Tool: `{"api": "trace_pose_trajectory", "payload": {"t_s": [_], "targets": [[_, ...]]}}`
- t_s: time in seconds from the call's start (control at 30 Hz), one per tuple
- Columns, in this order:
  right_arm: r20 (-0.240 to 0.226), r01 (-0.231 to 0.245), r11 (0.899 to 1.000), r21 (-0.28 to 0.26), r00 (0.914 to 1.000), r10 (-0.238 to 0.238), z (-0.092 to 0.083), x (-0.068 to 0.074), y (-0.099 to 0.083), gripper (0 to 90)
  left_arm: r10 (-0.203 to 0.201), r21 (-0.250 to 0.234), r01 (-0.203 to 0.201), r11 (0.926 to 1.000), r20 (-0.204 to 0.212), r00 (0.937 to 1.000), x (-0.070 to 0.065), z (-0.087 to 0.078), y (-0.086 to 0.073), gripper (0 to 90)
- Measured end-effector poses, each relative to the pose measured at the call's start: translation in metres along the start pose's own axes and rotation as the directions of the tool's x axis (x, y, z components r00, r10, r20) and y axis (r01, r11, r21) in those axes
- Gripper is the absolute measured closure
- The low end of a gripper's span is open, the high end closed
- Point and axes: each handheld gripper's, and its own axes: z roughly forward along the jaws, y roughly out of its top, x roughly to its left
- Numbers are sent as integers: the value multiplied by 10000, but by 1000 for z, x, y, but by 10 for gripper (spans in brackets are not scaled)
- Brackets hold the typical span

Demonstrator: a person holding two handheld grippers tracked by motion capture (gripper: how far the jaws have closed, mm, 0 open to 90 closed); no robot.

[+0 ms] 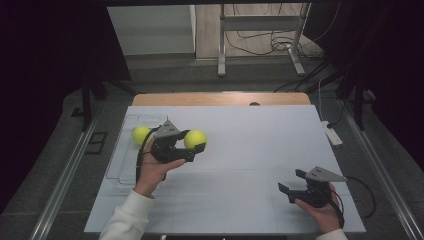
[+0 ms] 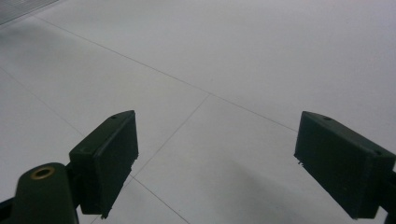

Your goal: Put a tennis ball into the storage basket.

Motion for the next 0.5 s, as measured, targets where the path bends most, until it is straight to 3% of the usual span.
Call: {"api": "trace_pose_trajectory", "payload": {"t_s": [0.5], "targets": [[-18, 23, 10000, -3, 10000, -23, 0, 0, 0, 136, -182, -164, 178, 9997, -259, 9995, 8, -11, -1, 270]]}}
